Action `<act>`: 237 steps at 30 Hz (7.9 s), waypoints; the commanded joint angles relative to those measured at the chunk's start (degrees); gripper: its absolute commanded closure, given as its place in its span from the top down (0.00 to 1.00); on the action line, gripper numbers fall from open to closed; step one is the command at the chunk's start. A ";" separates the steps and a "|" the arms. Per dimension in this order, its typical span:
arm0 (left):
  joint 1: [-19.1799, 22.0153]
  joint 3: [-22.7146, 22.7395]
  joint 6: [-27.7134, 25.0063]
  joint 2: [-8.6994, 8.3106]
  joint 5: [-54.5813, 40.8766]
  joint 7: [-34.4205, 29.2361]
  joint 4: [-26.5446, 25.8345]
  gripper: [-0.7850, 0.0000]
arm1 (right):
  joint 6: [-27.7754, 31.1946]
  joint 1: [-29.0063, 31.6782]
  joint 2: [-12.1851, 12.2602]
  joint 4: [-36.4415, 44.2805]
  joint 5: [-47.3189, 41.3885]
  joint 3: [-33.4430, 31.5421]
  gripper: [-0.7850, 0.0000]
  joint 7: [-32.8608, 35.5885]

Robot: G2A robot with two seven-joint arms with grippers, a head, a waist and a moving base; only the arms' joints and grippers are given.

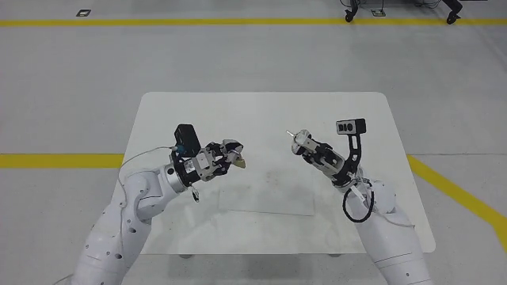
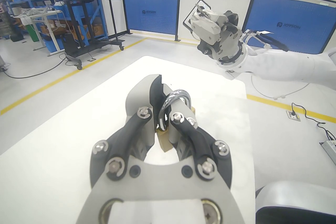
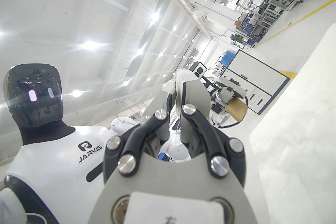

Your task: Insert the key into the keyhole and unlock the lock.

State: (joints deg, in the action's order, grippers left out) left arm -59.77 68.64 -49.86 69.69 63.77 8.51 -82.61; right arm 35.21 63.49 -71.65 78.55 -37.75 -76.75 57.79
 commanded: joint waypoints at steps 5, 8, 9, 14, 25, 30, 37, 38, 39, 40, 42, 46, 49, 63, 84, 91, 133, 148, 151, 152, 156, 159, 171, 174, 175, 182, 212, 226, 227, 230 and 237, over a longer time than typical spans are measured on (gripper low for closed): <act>-0.37 -1.45 -2.59 0.18 -7.08 -2.79 2.04 0.00 | 0.40 0.05 0.17 1.06 3.24 -0.23 0.00 -0.14; 1.22 -4.00 -5.26 0.73 -22.15 -7.88 7.84 0.00 | 2.25 1.35 0.93 6.06 17.61 -2.28 0.00 -2.97; 2.19 -5.72 -6.36 1.02 -29.63 -10.71 10.16 0.00 | 2.15 2.27 1.09 8.16 20.94 -2.96 0.00 -4.64; 9.44 -12.28 -3.07 1.45 -52.25 -32.59 16.30 0.00 | -0.33 7.15 1.80 17.81 35.15 -7.00 0.00 -12.62; 9.44 -12.28 -3.07 1.45 -52.25 -32.59 16.30 0.00 | -2.33 9.06 2.03 20.94 39.61 -7.81 0.00 -14.45; 7.69 -14.62 6.94 2.39 -73.85 -37.05 16.57 0.00 | -2.83 9.06 2.12 21.45 42.08 -8.35 0.00 -15.27; 12.55 -12.84 32.58 3.57 -113.78 -60.01 24.45 0.00 | -2.03 11.41 2.61 26.69 47.07 -9.09 0.00 -17.53; 13.26 -13.04 35.87 3.78 -115.73 -61.74 25.83 0.00 | -1.89 11.63 2.72 27.21 47.79 -9.24 0.00 -17.25; 14.27 -13.01 38.03 3.97 -117.16 -63.15 26.92 0.00 | -1.89 11.83 2.82 27.61 48.27 -9.34 0.00 -17.09; 14.84 -12.78 39.71 4.23 -119.27 -63.19 28.37 0.00 | -1.98 12.00 2.90 27.88 48.67 -9.41 0.00 -16.99; 16.39 -13.38 43.11 4.73 -120.65 -64.75 30.00 0.00 | -3.13 12.17 3.03 28.01 49.68 -9.54 0.00 -17.27; 18.38 -14.58 44.20 5.52 -120.03 -67.25 32.80 0.00 | -4.69 11.77 3.16 28.35 52.18 -8.71 0.00 -18.15; 19.21 -15.41 44.54 6.19 -120.19 -68.93 34.25 0.00 | -5.33 10.99 3.23 28.24 54.82 -7.60 0.00 -18.57; 19.02 -15.39 39.03 6.45 -116.45 -66.03 33.95 0.00 | -6.66 10.11 3.32 28.38 59.43 -6.71 0.00 -19.28; 14.40 -10.20 83.29 3.02 -112.93 -53.40 15.88 0.00 | 17.28 4.55 5.87 40.61 113.47 0.69 0.00 -18.04; 12.98 -10.31 85.48 3.05 -111.68 -46.08 10.98 0.00 | 20.98 2.76 6.36 41.56 124.85 5.17 0.00 -21.41; 11.39 -10.64 87.62 3.03 -111.31 -43.84 8.12 0.00 | 19.89 -0.31 6.48 43.18 151.32 18.90 0.00 -20.57; 11.21 -10.36 88.13 2.94 -111.44 -43.65 7.77 0.00 | 20.81 -1.54 5.83 42.90 154.21 21.74 0.00 -18.74; 11.19 -10.29 88.32 2.89 -111.33 -43.60 7.72 0.00 | 20.77 -1.69 5.65 42.77 154.55 22.28 0.00 -18.46; 11.17 -10.24 88.38 2.88 -111.35 -43.58 7.68 0.00 | 20.72 -1.73 5.59 42.74 154.66 22.44 0.00 -18.30; 11.03 -10.09 88.38 2.83 -111.31 -43.42 7.47 0.00 | 20.85 -1.97 5.35 42.59 155.30 23.21 0.00 -17.86; 11.00 -10.06 88.49 2.78 -111.14 -43.38 7.40 0.00 | 20.78 -2.14 5.14 42.36 155.61 23.71 0.00 -17.63; 11.12 -9.80 88.53 2.73 -111.55 -43.56 7.78 0.00 | 19.73 -2.90 4.26 40.79 155.09 24.11 0.36 -16.33; 11.23 -9.79 88.38 2.76 -111.72 -43.50 8.06 0.00 | 19.67 -2.67 4.15 41.08 154.46 23.58 0.46 -16.08; 11.27 -9.79 88.26 2.78 -111.73 -43.46 8.22 0.00 | 19.63 -2.58 4.13 41.25 154.35 23.32 0.47 -16.00; 12.19 -10.09 86.57 3.10 -112.14 -42.99 10.79 0.00 | 18.38 -0.45 4.23 43.98 153.54 20.80 0.45 -15.46; 11.85 -10.32 87.30 2.89 -110.60 -44.57 9.35 0.00 | 16.06 0.14 3.30 41.64 154.42 20.97 0.00 -16.60; 11.36 -9.75 87.36 2.69 -110.78 -44.78 8.31 0.00 | 16.20 -0.91 2.62 40.28 154.59 22.03 0.00 -16.40; 11.32 -9.71 87.36 2.67 -110.79 -44.77 8.24 0.00 | 16.15 -0.95 2.58 40.20 154.59 22.09 0.00 -16.43; 11.24 -9.62 87.41 2.64 -110.80 -44.73 8.10 0.00 | 16.09 -1.06 2.46 39.85 154.63 22.15 0.00 -16.41; 11.15 -9.69 87.78 2.61 -110.80 -44.62 8.07 0.00 | 15.80 -1.33 2.18 39.42 156.16 23.08 0.00 -16.33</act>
State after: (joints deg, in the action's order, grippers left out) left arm -48.65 58.96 37.91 72.29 -47.00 -36.12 -74.59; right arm 51.12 62.19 -69.43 117.94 118.27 -53.82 41.59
